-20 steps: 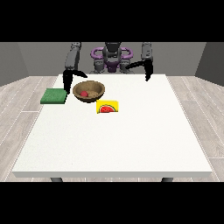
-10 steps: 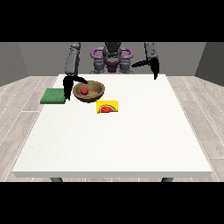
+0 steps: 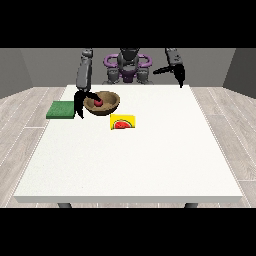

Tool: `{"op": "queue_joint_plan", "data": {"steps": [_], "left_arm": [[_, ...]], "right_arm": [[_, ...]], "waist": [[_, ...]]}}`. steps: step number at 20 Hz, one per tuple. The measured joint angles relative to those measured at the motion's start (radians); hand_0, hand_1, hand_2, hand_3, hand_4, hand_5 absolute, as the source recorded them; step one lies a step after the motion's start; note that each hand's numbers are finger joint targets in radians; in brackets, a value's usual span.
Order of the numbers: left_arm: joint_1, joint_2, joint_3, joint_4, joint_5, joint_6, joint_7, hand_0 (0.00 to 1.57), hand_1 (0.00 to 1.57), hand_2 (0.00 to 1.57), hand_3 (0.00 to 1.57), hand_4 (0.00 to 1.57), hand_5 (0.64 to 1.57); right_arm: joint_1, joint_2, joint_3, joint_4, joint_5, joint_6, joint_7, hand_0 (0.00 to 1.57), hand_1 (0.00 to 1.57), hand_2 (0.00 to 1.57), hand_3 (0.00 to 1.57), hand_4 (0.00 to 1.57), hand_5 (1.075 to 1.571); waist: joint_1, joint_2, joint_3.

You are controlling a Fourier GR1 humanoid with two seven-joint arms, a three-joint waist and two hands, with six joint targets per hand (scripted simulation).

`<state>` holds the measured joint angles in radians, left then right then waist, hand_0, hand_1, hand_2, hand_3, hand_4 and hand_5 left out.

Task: Pick the cup and pour the ball into the bowl, then pick the bowl and place it on the pad

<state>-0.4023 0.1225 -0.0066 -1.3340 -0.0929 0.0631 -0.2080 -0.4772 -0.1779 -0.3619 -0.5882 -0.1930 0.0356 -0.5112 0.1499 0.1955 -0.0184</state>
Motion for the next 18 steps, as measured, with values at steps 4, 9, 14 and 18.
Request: {"op": "queue_joint_plan", "data": {"steps": [4,9,14,18], "left_arm": [[0.000,-0.011,-0.026,-0.028,-0.003,-0.013,-0.009,0.00,0.00,0.00,0.00,0.60,1.544],[-0.019,-0.007,-0.026,-0.014,0.007,-0.035,-0.004,0.00,0.00,0.00,0.00,0.90,1.466],[0.016,0.006,0.013,0.057,0.036,-0.054,-0.019,0.00,0.00,0.00,0.00,0.98,1.422],[0.067,0.022,0.058,0.142,0.053,-0.054,-0.027,0.00,0.00,0.00,0.00,1.00,1.407]], "right_arm": [[0.052,-0.015,0.034,-0.026,0.075,-0.146,-0.045,1.57,1.57,1.57,1.51,0.94,1.549],[0.077,-0.051,0.101,-0.053,0.196,-0.342,0.023,1.57,1.57,1.57,1.26,0.90,1.566],[0.048,-0.077,0.166,-0.047,0.272,-0.413,0.275,1.57,1.57,1.57,0.97,0.82,1.561],[-0.001,-0.092,0.234,-0.075,0.321,-0.397,0.514,1.57,1.57,1.57,0.87,0.80,1.564]], "waist": [[0.054,0.007,-0.0183],[0.088,-0.007,-0.0227],[0.058,-0.087,-0.0012],[-0.024,-0.199,0.0094]]}}
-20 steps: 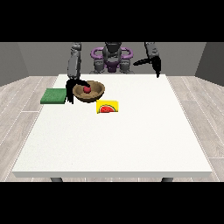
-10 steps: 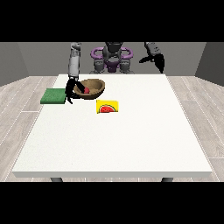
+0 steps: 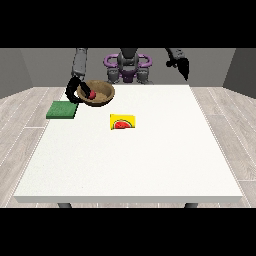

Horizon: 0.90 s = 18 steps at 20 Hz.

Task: Pick the cup and pour the ball into the bowl, then pick the bowl and place it on the pad

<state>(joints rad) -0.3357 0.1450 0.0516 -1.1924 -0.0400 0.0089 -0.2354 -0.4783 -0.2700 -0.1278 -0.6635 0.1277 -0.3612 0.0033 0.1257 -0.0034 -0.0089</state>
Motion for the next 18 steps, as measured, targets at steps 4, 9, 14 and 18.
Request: {"op": "queue_joint_plan", "data": {"steps": [4,9,14,18], "left_arm": [[0.047,0.029,0.048,0.056,0.017,-0.002,-0.003,0.00,0.00,0.00,0.00,1.00,1.410],[0.052,0.044,0.075,0.055,0.020,0.008,-0.039,0.00,0.00,0.00,0.00,1.02,1.431],[0.039,0.040,0.077,0.029,0.034,-0.010,-0.057,0.00,0.00,0.00,0.00,1.22,1.481],[0.005,0.103,0.135,0.026,0.082,-0.060,-0.064,0.00,0.00,0.00,0.00,1.32,1.546]], "right_arm": [[-0.038,-0.020,0.043,-0.058,0.020,0.057,0.174,1.57,1.57,1.57,0.72,0.80,1.569],[-0.029,-0.105,-0.009,-0.097,-0.029,0.153,0.182,1.57,1.57,1.57,0.22,0.88,1.570],[-0.037,-0.188,-0.065,-0.092,-0.046,0.199,0.160,1.57,1.57,1.57,0.22,0.88,1.570],[-0.044,-0.238,-0.104,-0.082,-0.061,0.221,0.126,1.57,1.57,1.57,0.00,0.92,1.571]], "waist": [[-0.078,-0.083,0.0045],[-0.113,-0.044,0.0076],[-0.085,0.022,0.0085],[-0.070,0.065,0.0087]]}}
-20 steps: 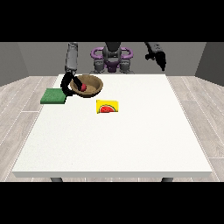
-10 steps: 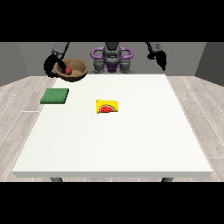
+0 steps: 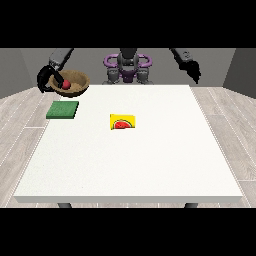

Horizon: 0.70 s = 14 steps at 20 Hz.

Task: Pick the cup and pour the ball into the bowl, then pick the bowl and place it on the pad

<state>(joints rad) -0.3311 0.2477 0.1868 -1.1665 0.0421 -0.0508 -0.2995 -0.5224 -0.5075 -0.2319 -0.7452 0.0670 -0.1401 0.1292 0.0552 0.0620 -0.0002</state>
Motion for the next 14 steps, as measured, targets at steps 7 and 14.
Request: {"op": "queue_joint_plan", "data": {"steps": [7,14], "left_arm": [[-0.030,0.246,0.208,0.063,0.168,-0.200,-0.044,0.00,0.00,0.00,0.00,1.27,1.571],[-0.055,0.391,0.316,0.182,0.253,-0.328,-0.083,0.00,0.00,0.00,0.00,1.19,1.559]], "right_arm": [[0.032,-0.045,-0.076,0.020,-0.039,-0.005,-0.118,1.57,1.57,1.57,0.00,0.80,1.566],[0.001,-0.059,-0.113,0.044,-0.061,-0.016,-0.159,1.57,1.57,1.57,0.25,0.54,1.561]], "waist": [[0.044,0.097,0.0002],[0.039,0.155,0.0002]]}}
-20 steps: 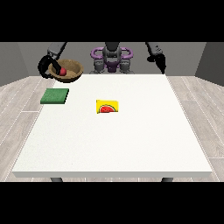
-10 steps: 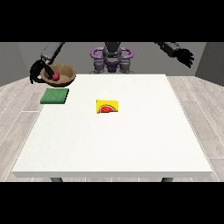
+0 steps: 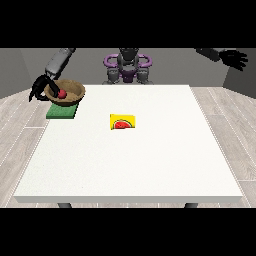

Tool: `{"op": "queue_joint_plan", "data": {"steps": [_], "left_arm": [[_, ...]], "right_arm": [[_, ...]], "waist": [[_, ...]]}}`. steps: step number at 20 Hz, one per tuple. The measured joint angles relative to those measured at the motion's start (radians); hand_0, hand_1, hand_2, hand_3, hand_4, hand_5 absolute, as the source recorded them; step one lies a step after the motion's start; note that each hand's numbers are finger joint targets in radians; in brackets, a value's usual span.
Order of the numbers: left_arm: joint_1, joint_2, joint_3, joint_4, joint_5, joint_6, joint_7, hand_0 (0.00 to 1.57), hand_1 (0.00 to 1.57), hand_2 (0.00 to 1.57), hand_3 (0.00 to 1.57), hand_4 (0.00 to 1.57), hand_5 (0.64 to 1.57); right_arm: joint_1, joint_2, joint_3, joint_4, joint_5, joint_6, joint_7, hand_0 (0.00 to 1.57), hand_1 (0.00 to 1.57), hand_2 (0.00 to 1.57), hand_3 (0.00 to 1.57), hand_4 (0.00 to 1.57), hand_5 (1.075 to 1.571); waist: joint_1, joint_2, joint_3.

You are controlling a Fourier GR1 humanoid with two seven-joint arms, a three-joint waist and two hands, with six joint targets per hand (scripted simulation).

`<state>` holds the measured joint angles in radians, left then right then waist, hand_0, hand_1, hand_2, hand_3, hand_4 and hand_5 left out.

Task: Pick the cup and pour the ball into the bowl, then pick the bowl and place it on the pad

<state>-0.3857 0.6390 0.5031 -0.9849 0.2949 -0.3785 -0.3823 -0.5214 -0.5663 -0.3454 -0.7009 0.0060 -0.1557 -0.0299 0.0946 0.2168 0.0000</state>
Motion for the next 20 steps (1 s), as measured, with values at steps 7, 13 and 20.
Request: {"op": "queue_joint_plan", "data": {"steps": [7,13,20], "left_arm": [[-0.004,0.031,0.019,-0.005,0.020,-0.022,-0.021,0.00,0.00,0.00,0.00,1.17,1.549],[0.002,0.020,0.002,-0.012,0.010,-0.008,-0.013,0.00,0.00,0.00,0.00,1.08,1.567],[0.020,-0.131,-0.136,-0.142,-0.030,0.084,0.150,0.00,0.00,0.00,0.00,0.90,1.559]], "right_arm": [[-0.030,-0.045,-0.049,0.093,-0.010,-0.034,-0.008,0.42,0.42,0.56,0.92,0.00,1.518],[-0.075,-0.074,-0.047,0.137,-0.018,0.016,0.024,0.00,0.00,0.00,0.12,0.00,1.369],[-0.098,-0.068,0.000,0.152,0.006,0.070,0.097,0.00,0.00,0.00,0.00,0.48,1.434]], "waist": [[0.017,0.049,0.0003],[0.015,0.030,0.0004],[0.000,-0.168,0.0008]]}}
